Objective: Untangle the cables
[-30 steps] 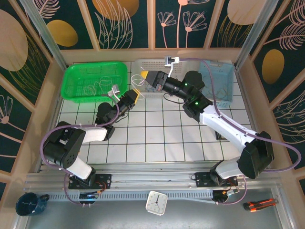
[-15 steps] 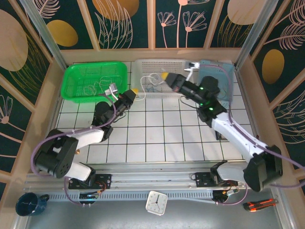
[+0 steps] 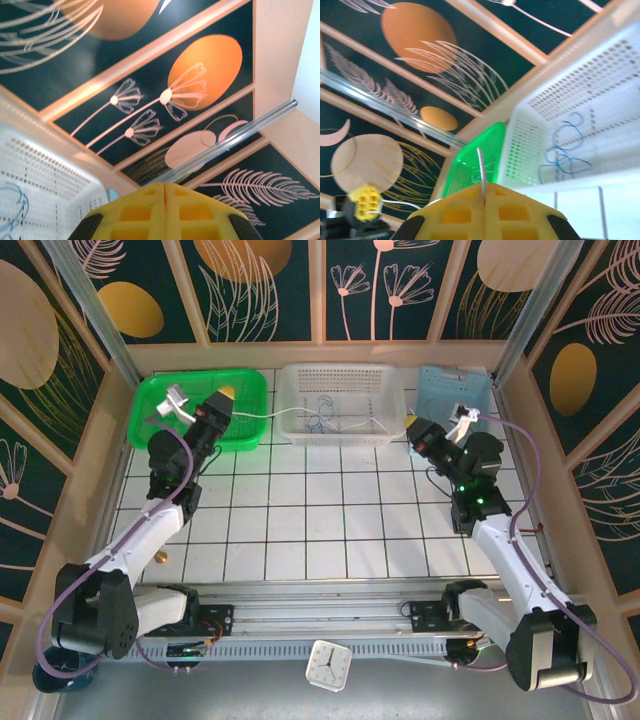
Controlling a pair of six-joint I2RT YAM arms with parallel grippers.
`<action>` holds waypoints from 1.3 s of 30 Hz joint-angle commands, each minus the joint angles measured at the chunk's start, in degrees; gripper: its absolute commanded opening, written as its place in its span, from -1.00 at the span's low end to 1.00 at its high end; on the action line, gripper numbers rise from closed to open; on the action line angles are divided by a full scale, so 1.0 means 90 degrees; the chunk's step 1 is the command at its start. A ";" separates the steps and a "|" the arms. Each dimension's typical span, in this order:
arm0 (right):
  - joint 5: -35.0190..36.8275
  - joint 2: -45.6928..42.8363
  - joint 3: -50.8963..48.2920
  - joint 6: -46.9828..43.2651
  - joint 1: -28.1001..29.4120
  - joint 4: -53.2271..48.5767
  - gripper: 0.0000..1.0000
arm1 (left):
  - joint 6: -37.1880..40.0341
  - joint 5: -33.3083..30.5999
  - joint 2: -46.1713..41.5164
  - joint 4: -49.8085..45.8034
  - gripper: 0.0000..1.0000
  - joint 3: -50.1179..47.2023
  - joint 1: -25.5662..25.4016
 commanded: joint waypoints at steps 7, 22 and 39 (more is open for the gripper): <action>-0.0466 -0.0254 -0.0454 0.0099 -0.0320 0.0213 -1.00 | 0.0456 0.0332 0.0299 -0.0778 -1.00 0.1427 0.0366; -0.1441 0.0161 0.0490 -0.0546 0.0176 -0.0254 0.06 | 0.1217 0.0147 0.1227 -0.1843 -1.00 0.3868 0.0395; -0.1134 -0.0365 0.0467 -0.1003 0.0169 -0.1329 0.37 | 0.3376 -0.1251 0.2422 -0.3734 -1.00 0.5824 0.0863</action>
